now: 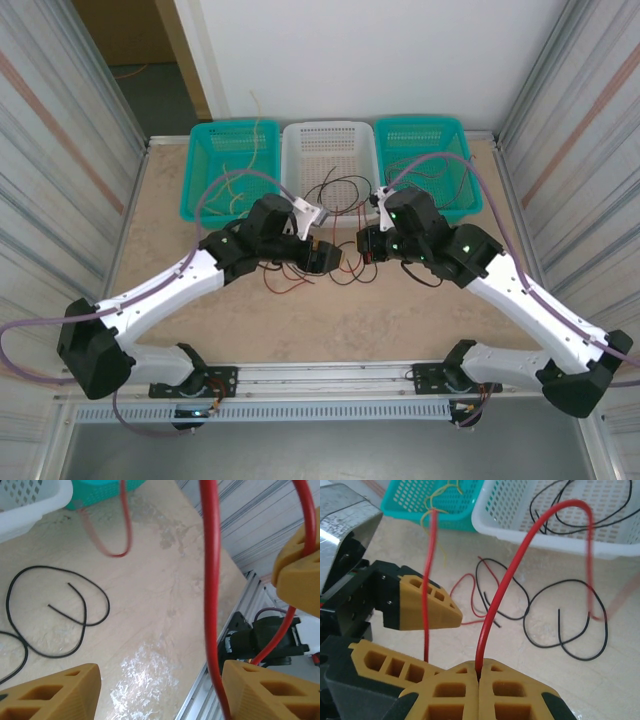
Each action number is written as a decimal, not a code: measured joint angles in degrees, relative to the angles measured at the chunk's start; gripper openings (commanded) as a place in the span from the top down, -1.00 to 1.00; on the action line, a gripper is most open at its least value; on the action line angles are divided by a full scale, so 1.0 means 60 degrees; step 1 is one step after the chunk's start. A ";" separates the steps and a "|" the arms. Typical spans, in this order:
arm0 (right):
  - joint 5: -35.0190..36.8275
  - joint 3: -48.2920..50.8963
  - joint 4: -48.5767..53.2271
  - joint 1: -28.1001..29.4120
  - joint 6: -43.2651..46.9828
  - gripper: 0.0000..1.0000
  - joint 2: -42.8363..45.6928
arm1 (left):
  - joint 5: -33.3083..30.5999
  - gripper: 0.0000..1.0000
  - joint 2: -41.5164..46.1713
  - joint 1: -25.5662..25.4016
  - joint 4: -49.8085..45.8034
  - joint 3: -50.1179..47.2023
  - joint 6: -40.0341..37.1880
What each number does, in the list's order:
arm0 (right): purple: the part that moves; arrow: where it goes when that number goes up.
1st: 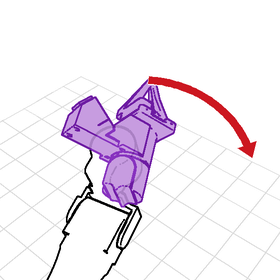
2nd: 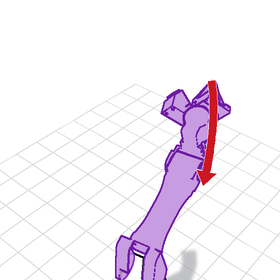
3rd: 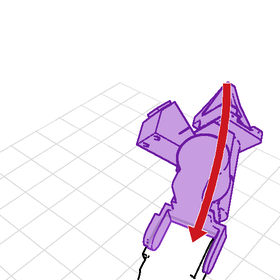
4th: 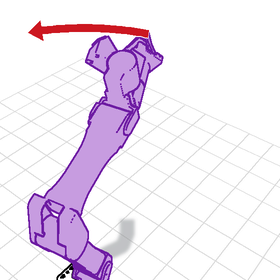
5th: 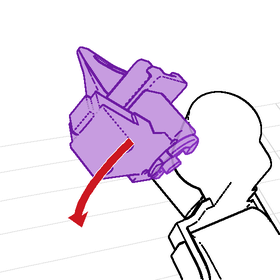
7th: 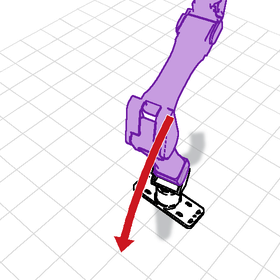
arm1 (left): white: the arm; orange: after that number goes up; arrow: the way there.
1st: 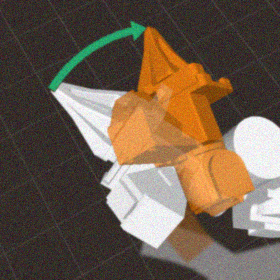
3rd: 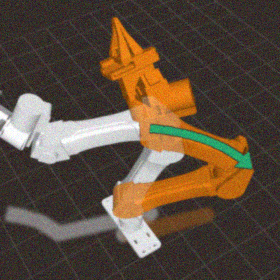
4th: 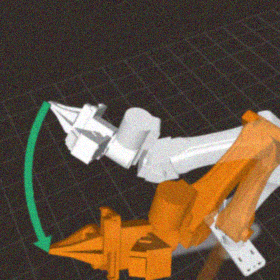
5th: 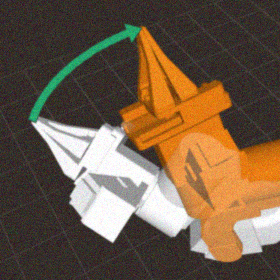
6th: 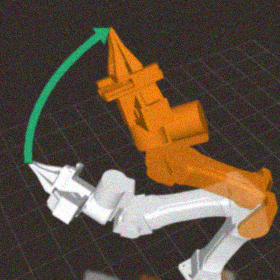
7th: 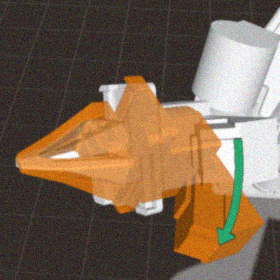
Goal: Untangle the cables
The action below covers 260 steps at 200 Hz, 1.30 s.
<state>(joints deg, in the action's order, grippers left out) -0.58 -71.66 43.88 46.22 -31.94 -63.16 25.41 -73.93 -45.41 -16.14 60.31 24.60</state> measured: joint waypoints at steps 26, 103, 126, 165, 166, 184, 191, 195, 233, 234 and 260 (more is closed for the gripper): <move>0.0091 -0.0004 -0.0087 0.0000 -0.0106 1.00 0.0051 | 0.0266 -0.06 0.0000 0.0007 0.0557 0.0000 0.0634; 0.0663 0.0663 -0.0878 0.0000 -0.0641 1.00 0.0681 | 0.0328 0.92 0.0135 0.1275 0.3519 -0.1220 0.3781; 0.1206 0.1184 -0.1173 0.0000 -0.1053 1.00 0.1191 | -0.0193 1.00 0.0532 0.1727 0.4696 -0.2335 0.4969; 0.1960 0.1727 -0.1603 0.0011 -0.1687 1.00 0.1672 | -0.1479 1.00 0.1672 0.1719 0.6838 -0.3858 0.6699; 0.1971 0.1734 -0.1617 0.0011 -0.1694 1.00 0.1676 | -0.1490 1.00 0.1683 0.1716 0.6870 -0.3872 0.6721; 0.2106 0.1741 -0.1840 0.0040 -0.1854 1.00 0.1676 | -0.1829 1.00 0.1789 0.1672 0.7413 -0.4076 0.7198; 0.2138 0.1741 -0.1909 0.0047 -0.1858 1.00 0.1676 | -0.1883 1.00 0.1763 0.1661 0.7482 -0.4076 0.7297; 0.2142 0.1738 -0.1938 0.0047 -0.1858 1.00 0.1668 | -0.1923 1.00 0.1741 0.1654 0.7526 -0.4076 0.7318; 0.2124 0.0874 -0.1596 -0.0229 -0.1694 1.00 0.1198 | -0.1916 0.50 0.1683 0.1570 0.7042 -0.4007 0.7267; 0.2120 0.0841 -0.1588 -0.0244 -0.1676 1.00 0.1184 | -0.1909 0.47 0.1683 0.1563 0.6987 -0.3993 0.7227; 0.1705 -0.0831 -0.0878 -0.1555 -0.1246 1.00 0.0379 | -0.1938 0.12 0.1705 0.1661 0.5690 -0.3657 0.6557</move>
<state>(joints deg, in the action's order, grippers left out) 9.65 -76.64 38.61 36.88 -39.42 -60.88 13.78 -63.70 -35.44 18.00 38.37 63.94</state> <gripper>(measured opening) 0.057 0.390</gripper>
